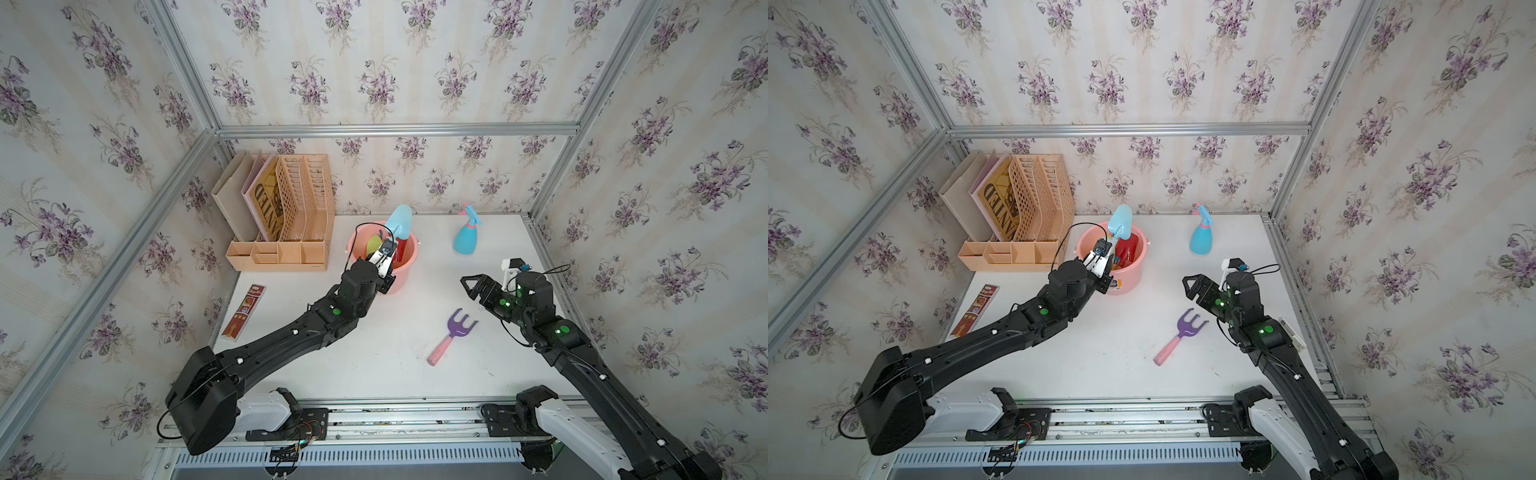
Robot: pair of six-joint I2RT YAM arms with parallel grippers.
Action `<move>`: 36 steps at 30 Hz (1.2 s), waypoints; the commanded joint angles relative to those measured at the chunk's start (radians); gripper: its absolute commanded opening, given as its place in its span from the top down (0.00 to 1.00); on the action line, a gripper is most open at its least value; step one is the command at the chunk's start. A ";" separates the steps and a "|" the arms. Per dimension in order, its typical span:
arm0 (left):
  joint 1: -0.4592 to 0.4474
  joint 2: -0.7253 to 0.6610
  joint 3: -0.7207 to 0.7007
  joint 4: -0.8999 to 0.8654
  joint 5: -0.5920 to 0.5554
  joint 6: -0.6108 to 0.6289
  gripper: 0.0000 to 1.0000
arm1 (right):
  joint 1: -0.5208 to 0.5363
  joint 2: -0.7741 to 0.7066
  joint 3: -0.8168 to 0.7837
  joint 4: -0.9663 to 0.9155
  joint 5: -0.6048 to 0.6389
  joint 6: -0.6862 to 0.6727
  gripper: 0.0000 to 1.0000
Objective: Organize the gardening tools
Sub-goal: Place the gardening tool in the container.
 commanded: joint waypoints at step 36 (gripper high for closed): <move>0.218 0.398 0.175 0.135 0.321 -0.221 0.73 | -0.007 -0.024 -0.008 -0.005 0.003 0.004 0.05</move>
